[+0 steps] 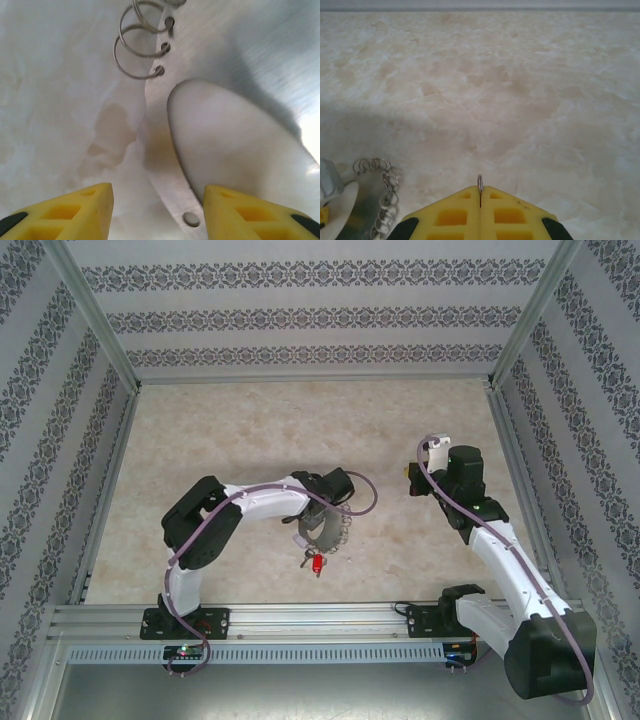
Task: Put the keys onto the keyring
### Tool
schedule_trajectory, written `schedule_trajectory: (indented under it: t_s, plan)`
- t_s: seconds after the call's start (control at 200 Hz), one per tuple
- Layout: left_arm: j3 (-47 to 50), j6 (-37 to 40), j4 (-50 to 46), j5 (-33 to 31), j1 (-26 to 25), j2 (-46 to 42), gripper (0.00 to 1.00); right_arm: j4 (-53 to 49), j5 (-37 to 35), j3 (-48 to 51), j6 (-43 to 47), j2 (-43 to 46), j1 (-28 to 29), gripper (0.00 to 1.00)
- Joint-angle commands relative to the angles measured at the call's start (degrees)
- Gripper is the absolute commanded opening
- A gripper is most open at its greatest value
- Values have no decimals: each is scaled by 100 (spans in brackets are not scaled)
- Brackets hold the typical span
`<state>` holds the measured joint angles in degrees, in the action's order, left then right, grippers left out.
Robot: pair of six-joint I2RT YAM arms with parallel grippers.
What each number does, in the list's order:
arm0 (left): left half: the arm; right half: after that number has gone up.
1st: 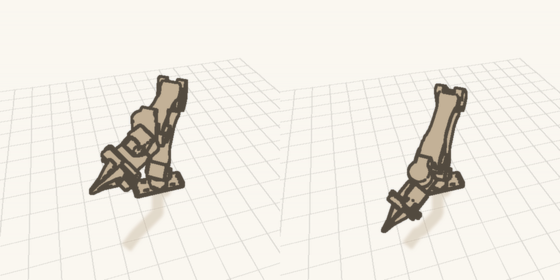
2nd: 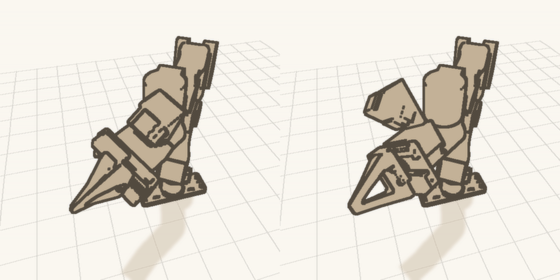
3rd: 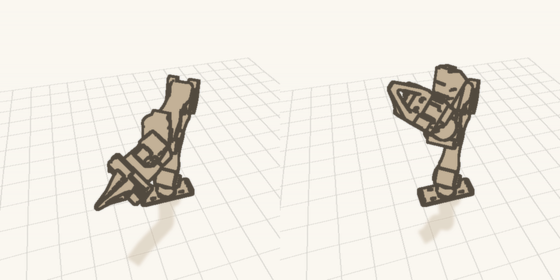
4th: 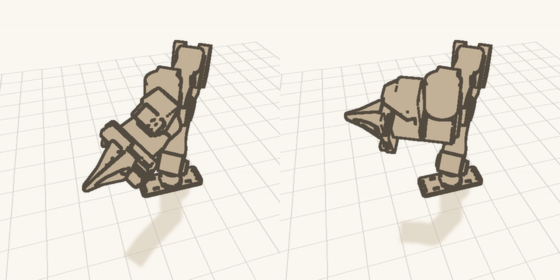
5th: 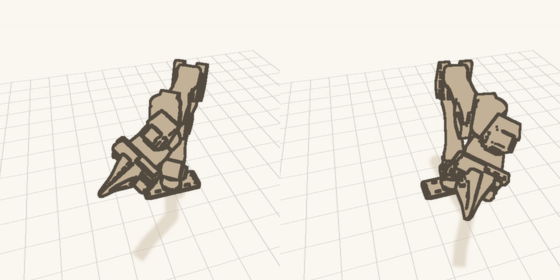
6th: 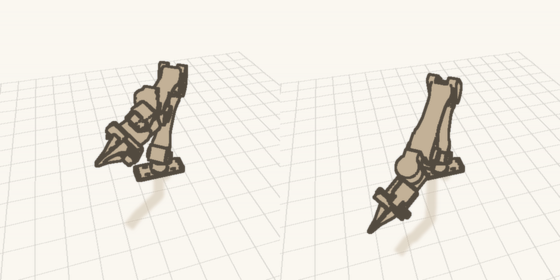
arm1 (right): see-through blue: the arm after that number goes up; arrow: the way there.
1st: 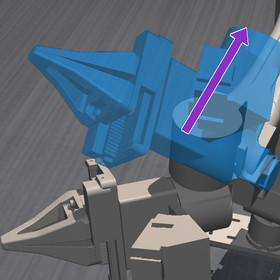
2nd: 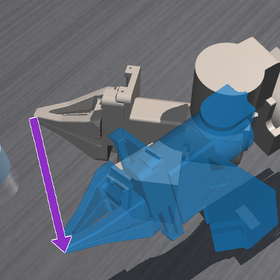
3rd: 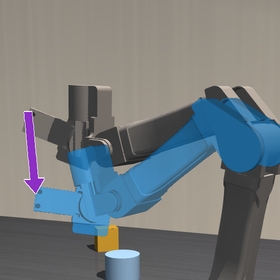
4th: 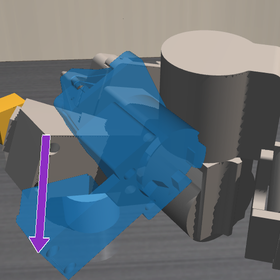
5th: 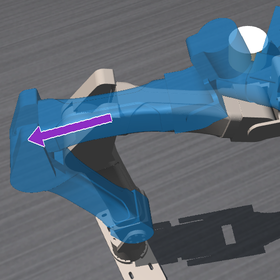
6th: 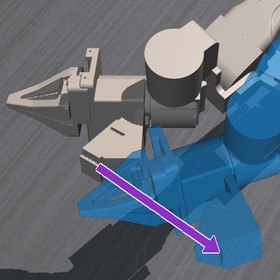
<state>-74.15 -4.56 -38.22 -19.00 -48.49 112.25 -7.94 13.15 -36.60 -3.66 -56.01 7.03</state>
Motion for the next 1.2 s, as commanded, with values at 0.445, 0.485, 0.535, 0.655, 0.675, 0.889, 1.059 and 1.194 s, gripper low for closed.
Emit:
schedule_trajectory:
  t_s: [0.445, 0.485, 0.535, 0.655, 0.675, 0.889, 1.059, 1.194]
  plan:
    - [304, 1220, 1021, 2576, 402, -1487, 46, -383, 282, -198, 434, -375, 350, 0]
    - [476, 1601, 1366, 3107, 403, -1597, 45, -382, 274, -198, 445, -379, 364, 0]
    - [722, 2098, 1792, 3805, 407, -1725, 44, -381, 270, -203, 443, -389, 373, 0]
    - [1200, 2857, 2573, 4853, 418, -1799, 42, -485, 206, -251, 496, -367, 387, 0]
    - [1213, 2947, 2575, 4938, 426, -1768, 41, -497, 177, -255, 502, -351, 385, 0]
    - [991, 4539, 1544, 5638, 582, -1208, 35, -577, 54, -260, 559, -286, 370, 0]
    - [1139, 5918, 1250, 6200, 926, -1172, 35, -593, 56, -256, 559, -321, 371, 0]
    - [866, 6594, 827, 6031, 1054, -939, 35, -606, 60, -259, 560, -314, 375, 0]
